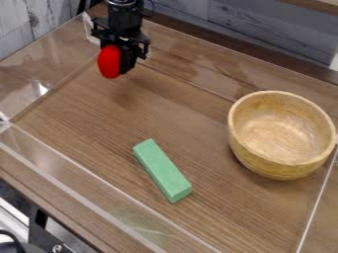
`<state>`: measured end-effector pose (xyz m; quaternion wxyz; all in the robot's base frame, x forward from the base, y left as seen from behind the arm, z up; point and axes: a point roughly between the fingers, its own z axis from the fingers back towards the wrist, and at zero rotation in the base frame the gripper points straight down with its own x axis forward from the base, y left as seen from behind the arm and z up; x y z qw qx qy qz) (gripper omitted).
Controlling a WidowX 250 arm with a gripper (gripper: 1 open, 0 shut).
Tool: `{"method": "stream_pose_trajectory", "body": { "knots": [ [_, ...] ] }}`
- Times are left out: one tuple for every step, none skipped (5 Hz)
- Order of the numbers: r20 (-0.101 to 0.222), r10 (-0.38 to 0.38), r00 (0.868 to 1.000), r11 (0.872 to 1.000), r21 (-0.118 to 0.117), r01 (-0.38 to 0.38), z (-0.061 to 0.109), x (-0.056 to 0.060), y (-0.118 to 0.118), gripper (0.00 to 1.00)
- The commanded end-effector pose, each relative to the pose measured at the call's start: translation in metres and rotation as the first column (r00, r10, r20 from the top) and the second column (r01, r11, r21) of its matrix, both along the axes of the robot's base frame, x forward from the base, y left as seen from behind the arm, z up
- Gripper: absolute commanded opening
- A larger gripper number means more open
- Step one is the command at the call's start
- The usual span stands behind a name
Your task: Move the red object to the left side of the table
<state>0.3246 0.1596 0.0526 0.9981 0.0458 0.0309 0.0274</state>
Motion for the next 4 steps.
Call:
{"method": "stream_pose_trajectory", "body": {
  "knots": [
    [0.050,0.109,0.993,0.994,0.024,-0.111,0.006,0.013,0.022,0.00],
    [0.064,0.181,0.981,0.983,0.025,-0.183,0.006,0.018,0.044,0.00],
    [0.073,0.227,0.971,0.973,0.022,-0.229,0.007,0.021,0.057,0.00],
    [0.076,0.222,0.972,0.975,0.016,-0.223,0.006,0.018,0.058,0.00]
  ]
}}
